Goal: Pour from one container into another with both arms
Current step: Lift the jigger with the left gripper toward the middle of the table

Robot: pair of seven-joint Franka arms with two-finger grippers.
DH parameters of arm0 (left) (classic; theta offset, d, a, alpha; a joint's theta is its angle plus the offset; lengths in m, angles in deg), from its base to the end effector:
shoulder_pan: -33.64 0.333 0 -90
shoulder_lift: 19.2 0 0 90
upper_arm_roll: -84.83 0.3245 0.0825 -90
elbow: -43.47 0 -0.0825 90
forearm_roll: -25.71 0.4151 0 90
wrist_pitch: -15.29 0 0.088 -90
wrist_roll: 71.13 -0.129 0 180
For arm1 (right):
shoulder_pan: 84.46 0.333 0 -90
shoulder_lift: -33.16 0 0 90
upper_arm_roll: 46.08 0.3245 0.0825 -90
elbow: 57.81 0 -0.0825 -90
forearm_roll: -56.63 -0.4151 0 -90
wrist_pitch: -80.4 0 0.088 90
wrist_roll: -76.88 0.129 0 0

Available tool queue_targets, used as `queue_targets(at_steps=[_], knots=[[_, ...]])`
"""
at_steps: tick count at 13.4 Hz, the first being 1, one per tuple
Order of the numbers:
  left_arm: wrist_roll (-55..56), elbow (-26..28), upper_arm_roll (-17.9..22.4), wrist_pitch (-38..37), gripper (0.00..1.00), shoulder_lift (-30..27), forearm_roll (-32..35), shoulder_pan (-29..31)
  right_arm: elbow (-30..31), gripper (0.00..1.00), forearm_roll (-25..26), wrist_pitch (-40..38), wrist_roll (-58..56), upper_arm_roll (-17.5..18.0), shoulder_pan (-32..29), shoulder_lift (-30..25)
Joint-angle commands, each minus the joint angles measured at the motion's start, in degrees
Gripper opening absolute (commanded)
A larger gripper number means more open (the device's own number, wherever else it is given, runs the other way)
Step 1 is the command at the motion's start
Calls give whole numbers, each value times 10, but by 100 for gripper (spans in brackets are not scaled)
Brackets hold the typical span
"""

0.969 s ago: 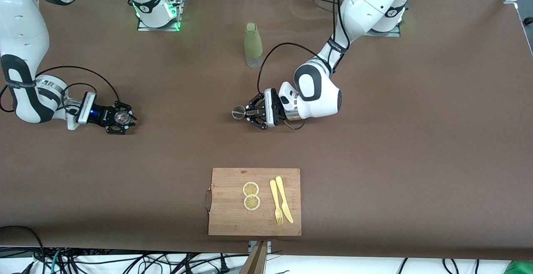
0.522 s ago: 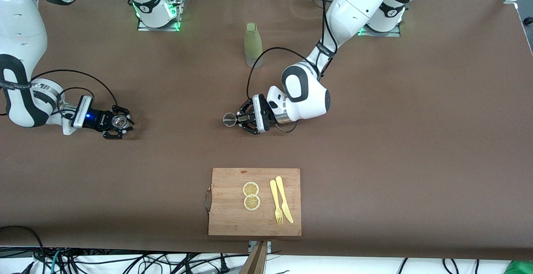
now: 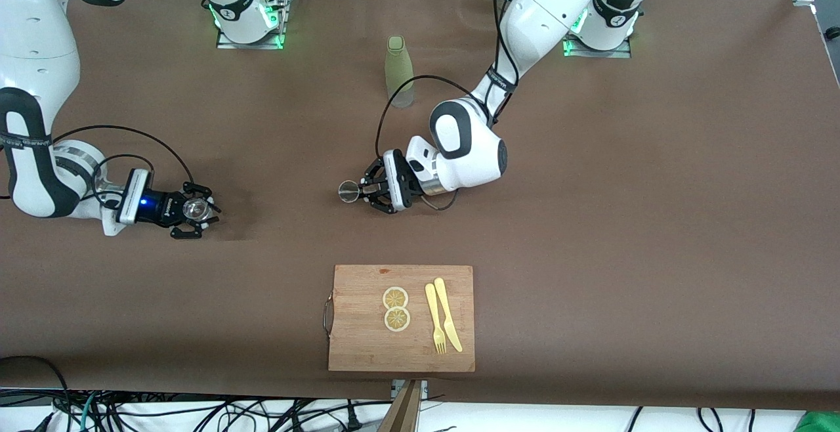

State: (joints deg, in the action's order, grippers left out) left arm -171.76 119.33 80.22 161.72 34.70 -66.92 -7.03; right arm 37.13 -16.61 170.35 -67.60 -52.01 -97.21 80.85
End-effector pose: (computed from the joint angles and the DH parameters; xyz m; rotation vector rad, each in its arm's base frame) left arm 0.5770 -0.5584 0.1570 1.8194 -1.1808 0.7955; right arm 0.6411 -0.0813 0.1110 -1.4378 -1.3570 -1.1120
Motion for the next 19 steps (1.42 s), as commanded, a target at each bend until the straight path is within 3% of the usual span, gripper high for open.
queue_targets(at_steps=[1, 5, 8, 15, 19], knots=[[27, -77, 42, 8, 0, 46, -26, -35, -26, 23, -12, 22, 50, 30, 3, -5], [60, -92, 46, 27, 0, 56, -26, -52, -52, 23, -7, 83, 127, 78, 9, -15], [60, -92, 46, 27, 0, 57, -26, -52, -62, 23, -8, 129, 158, 87, 35, -17], [57, -92, 46, 27, 0, 60, -25, -52, -70, 23, -3, 212, 212, 155, 44, -27], [57, -92, 46, 27, 0, 60, -25, -52, -74, 23, 12, 235, 239, 164, 55, -32]])
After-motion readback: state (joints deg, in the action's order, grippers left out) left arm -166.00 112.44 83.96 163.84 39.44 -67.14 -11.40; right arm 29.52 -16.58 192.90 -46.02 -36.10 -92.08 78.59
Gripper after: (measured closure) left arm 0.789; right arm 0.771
